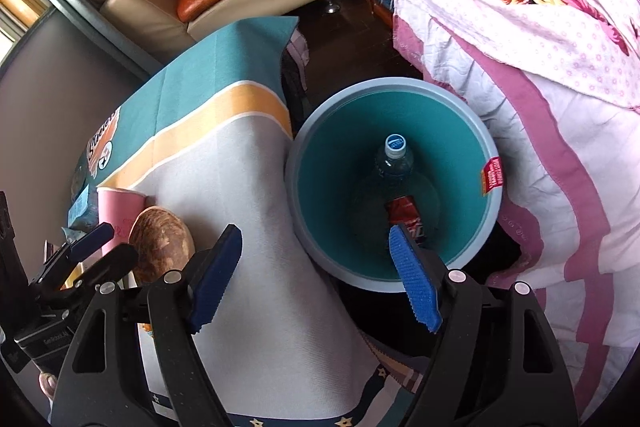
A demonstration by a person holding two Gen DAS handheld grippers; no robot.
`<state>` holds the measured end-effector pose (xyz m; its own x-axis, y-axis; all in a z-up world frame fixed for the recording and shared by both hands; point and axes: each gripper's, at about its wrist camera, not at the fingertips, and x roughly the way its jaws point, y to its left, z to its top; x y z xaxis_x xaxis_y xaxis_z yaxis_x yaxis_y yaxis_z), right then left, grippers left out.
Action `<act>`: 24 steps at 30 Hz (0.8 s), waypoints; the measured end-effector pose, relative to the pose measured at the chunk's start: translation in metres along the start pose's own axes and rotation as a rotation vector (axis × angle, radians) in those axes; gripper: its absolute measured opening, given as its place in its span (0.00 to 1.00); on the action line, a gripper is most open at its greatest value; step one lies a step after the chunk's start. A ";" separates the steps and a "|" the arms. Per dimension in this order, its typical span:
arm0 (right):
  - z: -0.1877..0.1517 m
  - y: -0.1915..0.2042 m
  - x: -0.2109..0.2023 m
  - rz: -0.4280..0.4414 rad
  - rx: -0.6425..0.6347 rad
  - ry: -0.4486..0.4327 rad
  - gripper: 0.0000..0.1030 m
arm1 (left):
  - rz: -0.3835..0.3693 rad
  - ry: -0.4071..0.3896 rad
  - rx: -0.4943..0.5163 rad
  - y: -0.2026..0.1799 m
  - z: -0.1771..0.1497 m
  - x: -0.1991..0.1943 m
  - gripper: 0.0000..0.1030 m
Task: Collect trash
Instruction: 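Grasp the pink paper cup with the left tool while the right tool grasps the wooden bowl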
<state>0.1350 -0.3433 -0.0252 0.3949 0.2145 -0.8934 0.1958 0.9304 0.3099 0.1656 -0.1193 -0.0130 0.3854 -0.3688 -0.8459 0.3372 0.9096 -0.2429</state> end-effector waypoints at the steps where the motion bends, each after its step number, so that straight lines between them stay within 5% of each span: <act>1: -0.001 0.007 0.003 0.005 -0.010 0.007 0.70 | 0.006 -0.005 -0.012 0.008 0.000 -0.003 0.89; 15: -0.025 0.085 0.053 0.040 -0.104 0.118 0.69 | 0.061 -0.006 -0.135 0.091 -0.009 -0.018 0.89; 24: -0.032 0.098 0.071 0.039 -0.106 0.120 0.54 | 0.070 0.004 -0.154 0.112 -0.009 -0.016 0.89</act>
<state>0.1538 -0.2275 -0.0685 0.2895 0.2792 -0.9155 0.0840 0.9454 0.3149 0.1894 -0.0096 -0.0305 0.3996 -0.3033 -0.8651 0.1738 0.9516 -0.2534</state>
